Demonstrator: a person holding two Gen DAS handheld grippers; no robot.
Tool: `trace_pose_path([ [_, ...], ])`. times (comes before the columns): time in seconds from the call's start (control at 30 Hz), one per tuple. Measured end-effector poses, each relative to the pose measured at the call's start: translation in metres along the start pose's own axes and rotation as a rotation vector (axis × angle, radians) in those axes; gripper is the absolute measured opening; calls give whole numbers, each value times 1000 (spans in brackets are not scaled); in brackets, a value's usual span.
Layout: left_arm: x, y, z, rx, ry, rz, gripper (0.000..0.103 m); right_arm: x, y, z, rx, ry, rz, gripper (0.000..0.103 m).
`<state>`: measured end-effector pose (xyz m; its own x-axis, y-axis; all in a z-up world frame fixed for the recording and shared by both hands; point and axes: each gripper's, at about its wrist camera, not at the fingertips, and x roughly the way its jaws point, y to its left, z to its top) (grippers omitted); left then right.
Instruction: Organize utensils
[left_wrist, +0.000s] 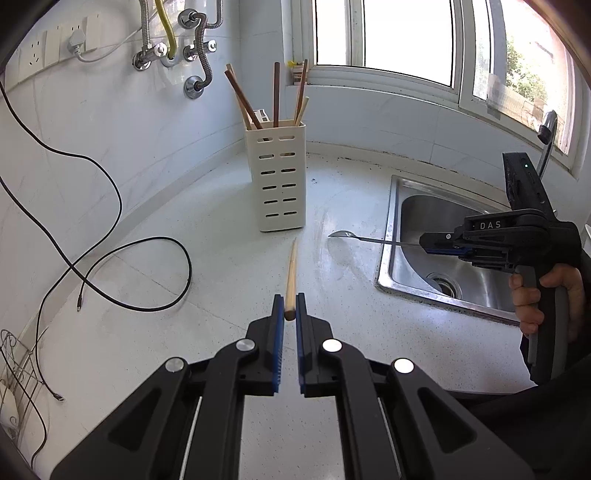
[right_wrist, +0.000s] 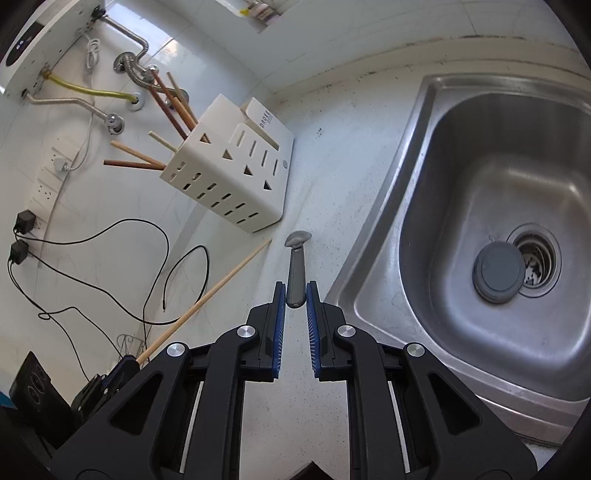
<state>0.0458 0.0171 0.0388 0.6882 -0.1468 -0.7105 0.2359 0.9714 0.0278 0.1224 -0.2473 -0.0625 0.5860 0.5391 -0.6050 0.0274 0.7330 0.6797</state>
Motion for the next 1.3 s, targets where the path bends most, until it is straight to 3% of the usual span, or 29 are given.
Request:
trace_pose_path([
  [0.17,0,3,2,-10,-1,11,6,2,1,-5,-28,-3,-10,11],
  [0.3,-3,4,5,-18,-23,18,6,-10,21,-1,-184,-70,-37,11],
  [0.47,-9,5,14,-33,-73,32,6,-19,34,9,-231,-124,22,11],
  [0.83,-31,12,48,-58,-198,79,6,-32,74,31,-429,-234,-29,10],
  [1.3,-56,18,53,-94,-270,114,6,-16,35,35,-478,-89,-101,12],
])
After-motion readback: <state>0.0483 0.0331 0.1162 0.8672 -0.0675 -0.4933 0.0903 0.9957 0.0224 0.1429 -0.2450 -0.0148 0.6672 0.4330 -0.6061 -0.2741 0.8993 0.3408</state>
